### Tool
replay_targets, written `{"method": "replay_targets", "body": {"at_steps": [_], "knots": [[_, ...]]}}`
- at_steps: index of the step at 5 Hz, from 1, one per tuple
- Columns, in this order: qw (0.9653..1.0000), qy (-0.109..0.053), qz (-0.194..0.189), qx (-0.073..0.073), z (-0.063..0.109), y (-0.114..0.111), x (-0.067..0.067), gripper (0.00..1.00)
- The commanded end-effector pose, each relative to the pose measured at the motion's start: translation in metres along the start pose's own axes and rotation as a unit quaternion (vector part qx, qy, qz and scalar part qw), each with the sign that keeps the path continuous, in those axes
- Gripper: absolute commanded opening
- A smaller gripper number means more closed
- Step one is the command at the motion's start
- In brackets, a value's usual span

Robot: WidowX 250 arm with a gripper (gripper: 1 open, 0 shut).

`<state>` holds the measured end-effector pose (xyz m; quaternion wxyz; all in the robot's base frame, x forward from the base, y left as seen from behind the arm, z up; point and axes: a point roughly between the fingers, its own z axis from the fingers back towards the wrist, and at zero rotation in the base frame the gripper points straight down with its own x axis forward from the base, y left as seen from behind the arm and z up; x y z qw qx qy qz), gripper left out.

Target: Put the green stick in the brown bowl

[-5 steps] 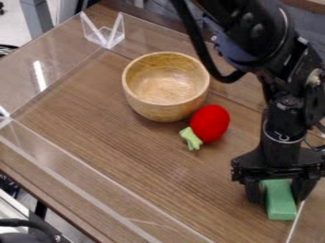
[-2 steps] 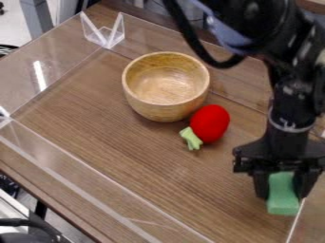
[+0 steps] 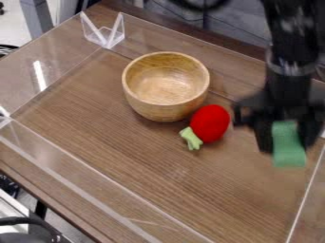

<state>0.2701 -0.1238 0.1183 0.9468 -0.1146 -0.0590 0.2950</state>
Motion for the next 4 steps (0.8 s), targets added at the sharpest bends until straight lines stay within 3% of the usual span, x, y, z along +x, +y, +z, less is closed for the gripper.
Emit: {"method": "replay_targets", "body": {"at_steps": [1,2,4], "knots": [[0.9963,-0.046,0.067,-0.03,0.034,-0.002,0.028,0.0],[0.993,-0.064,0.094,-0.031,0.045,0.017,0.048,0.0],[0.9864,-0.098,0.13,-0.023,0.038,0.035,0.072,0.0]]}}
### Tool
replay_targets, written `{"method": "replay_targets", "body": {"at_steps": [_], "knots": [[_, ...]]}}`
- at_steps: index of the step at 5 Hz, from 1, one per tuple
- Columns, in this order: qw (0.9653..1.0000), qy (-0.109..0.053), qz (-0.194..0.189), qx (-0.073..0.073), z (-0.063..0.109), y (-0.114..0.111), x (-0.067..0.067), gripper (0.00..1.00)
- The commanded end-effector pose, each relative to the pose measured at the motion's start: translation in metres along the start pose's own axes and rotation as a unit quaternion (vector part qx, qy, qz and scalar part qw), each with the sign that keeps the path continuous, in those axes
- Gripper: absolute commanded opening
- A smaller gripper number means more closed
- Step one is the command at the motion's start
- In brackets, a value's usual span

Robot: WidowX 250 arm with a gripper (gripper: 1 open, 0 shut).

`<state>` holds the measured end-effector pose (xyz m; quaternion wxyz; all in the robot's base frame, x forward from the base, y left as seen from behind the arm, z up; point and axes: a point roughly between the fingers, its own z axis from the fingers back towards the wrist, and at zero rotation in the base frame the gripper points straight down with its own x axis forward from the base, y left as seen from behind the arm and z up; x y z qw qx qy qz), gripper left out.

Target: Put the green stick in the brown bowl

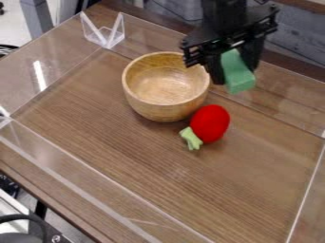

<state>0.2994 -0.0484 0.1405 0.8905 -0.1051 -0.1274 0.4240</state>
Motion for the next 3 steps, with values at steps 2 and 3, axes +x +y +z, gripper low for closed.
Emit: {"method": "replay_targets", "body": {"at_steps": [2,3], "knots": [[0.9995,-0.023,0.019,-0.014,0.0,-0.019,-0.001,0.0],[0.999,-0.028,0.032,-0.012,-0.002,-0.036,-0.013,0.0]]}}
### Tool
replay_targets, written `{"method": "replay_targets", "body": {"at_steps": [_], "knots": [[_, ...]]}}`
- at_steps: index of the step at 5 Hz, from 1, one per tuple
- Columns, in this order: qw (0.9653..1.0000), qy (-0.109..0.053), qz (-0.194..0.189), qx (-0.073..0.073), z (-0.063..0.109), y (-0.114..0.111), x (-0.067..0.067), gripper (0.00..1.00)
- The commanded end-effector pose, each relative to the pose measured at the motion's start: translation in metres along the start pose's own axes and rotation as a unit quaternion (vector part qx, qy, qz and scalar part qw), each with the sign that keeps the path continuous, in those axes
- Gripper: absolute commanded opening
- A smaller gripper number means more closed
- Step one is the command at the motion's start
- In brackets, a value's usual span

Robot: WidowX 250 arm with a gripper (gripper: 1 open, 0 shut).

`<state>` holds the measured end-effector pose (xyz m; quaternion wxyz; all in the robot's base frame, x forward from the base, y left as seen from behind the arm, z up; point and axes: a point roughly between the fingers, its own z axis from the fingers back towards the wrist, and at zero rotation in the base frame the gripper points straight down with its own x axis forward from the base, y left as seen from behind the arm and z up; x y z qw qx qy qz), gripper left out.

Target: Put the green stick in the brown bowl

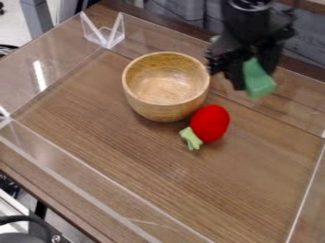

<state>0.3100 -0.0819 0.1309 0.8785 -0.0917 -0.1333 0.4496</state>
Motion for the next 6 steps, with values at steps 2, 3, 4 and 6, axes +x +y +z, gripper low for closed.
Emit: {"method": "replay_targets", "body": {"at_steps": [2,3,4,6], "knots": [[0.9989,-0.027,0.033,-0.021,0.025,-0.022,0.01,0.0],[0.9994,-0.02,0.01,-0.026,0.03,-0.036,0.005,0.0],[0.9993,-0.012,-0.02,-0.03,0.028,-0.053,-0.008,0.0],[0.9988,-0.04,0.024,-0.018,0.005,-0.026,-0.016,0.0]]}}
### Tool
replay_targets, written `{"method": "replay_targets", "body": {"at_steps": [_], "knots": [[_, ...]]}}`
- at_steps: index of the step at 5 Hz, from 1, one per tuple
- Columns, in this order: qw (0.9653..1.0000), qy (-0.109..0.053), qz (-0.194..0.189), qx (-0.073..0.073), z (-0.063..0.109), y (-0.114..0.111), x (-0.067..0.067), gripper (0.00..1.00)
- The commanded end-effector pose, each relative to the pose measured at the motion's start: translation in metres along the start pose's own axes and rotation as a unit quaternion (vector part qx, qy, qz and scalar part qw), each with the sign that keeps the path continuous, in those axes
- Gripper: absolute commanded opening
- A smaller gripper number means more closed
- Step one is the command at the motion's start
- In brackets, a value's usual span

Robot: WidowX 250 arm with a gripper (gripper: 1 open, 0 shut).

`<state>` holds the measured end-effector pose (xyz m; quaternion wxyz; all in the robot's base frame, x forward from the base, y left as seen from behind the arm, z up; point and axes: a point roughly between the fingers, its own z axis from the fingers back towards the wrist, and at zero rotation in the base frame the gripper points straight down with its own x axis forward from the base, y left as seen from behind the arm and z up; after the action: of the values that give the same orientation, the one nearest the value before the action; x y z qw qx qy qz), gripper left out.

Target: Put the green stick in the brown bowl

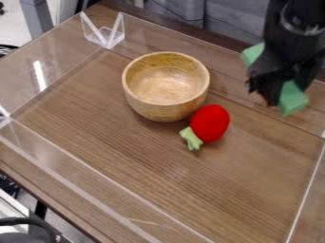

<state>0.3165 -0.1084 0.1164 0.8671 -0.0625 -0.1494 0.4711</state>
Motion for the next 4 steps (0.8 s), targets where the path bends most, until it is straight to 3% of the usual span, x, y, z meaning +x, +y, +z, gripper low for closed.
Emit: {"method": "replay_targets", "body": {"at_steps": [1,2,3,4], "knots": [[0.9986,-0.017,0.032,-0.038,0.024,0.005,0.008,0.0],[0.9984,-0.022,0.033,-0.041,0.027,0.019,0.019,0.0],[0.9985,-0.019,0.024,-0.046,0.036,0.01,0.025,0.0],[0.9971,-0.031,0.054,-0.044,0.044,0.021,0.043,0.0]]}}
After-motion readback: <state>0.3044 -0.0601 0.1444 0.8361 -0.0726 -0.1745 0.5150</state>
